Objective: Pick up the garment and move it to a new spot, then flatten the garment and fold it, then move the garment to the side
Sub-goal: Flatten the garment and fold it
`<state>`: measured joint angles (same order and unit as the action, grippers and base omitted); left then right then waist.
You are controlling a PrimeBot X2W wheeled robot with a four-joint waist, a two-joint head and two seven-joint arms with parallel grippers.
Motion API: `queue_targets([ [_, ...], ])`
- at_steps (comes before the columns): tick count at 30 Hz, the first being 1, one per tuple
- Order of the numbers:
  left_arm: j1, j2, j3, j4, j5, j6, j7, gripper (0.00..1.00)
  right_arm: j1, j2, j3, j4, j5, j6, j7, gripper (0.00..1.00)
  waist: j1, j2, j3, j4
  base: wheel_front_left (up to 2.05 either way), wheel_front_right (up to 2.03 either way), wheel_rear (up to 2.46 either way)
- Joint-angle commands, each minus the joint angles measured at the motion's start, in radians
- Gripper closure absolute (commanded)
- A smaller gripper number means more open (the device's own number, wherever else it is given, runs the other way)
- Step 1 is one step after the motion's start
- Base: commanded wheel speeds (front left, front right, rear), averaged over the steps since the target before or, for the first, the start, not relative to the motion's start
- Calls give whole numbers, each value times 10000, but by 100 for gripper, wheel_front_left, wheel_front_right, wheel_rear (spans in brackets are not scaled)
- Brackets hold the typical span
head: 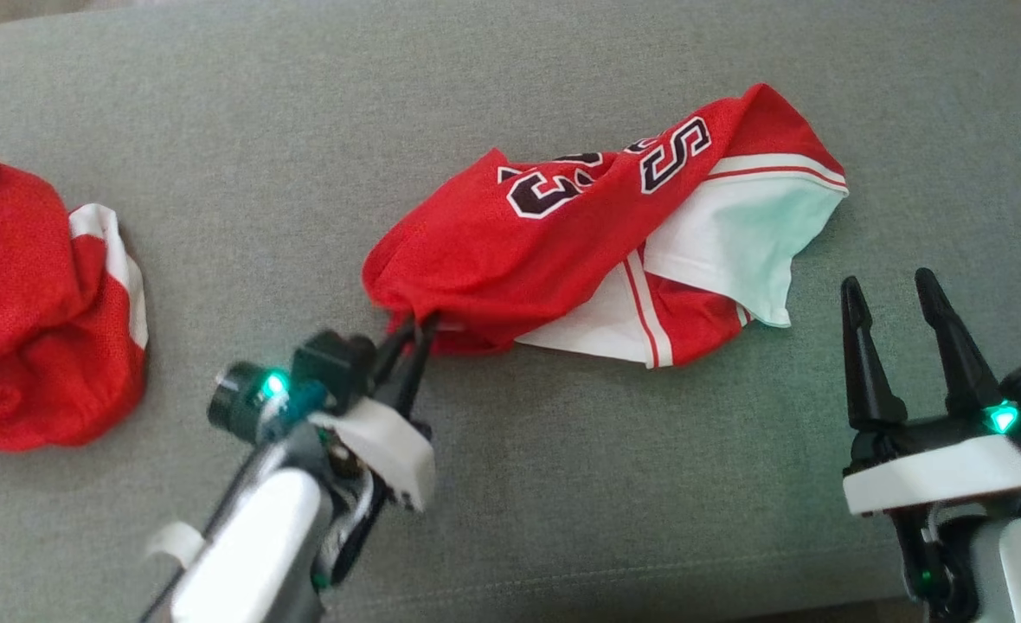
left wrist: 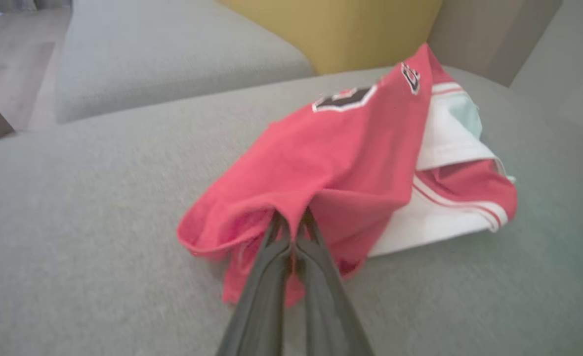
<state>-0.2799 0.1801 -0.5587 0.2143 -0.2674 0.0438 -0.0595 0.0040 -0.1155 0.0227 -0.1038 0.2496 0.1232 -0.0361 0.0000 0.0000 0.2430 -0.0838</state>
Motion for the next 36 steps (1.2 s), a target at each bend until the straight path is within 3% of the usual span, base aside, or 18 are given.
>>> queue_targets([
  [1,-625,73,519,-397,-86,17,-114,100,-349,-60,208,-296,86,75,-7,0,0,0,22,-25,0,0,0],
  [9,-1786,-10,1307,468,-786,-25,59,100,-546,-52,343,-225,214,75,138,0,0,0,247,-308,0,0,0],
  [18,-3490,-288,2183,3877,-1699,-390,-595,100,-763,-8,460,-17,336,75,169,0,0,0,607,-742,0,0,0],
  [19,-3615,-323,2216,4188,-1746,-443,-712,73,-780,-8,478,2,338,75,161,0,0,0,629,-767,0,0,0],
  [20,-3706,-379,2231,4476,-1791,-485,-808,10,-788,-10,479,19,337,75,149,0,0,0,637,-771,0,0,0],
  [21,-3784,-424,2215,4709,-1798,-532,-933,0,-789,-13,470,25,327,75,133,0,0,0,644,-766,0,0,0],
  [25,-3795,-550,2250,5187,-1741,-430,-1590,0,-767,-26,422,-34,213,75,73,0,0,0,599,-677,0,0,0],
  [29,-3341,-633,2501,4663,-1555,-24,-1979,0,-728,-62,347,-222,35,75,-8,0,0,0,457,-458,0,0,0],
  [36,-1485,-406,2963,1135,99,1003,-2019,0,-626,-87,255,-518,-268,75,60,0,0,0,56,-88,0,0,0],
])
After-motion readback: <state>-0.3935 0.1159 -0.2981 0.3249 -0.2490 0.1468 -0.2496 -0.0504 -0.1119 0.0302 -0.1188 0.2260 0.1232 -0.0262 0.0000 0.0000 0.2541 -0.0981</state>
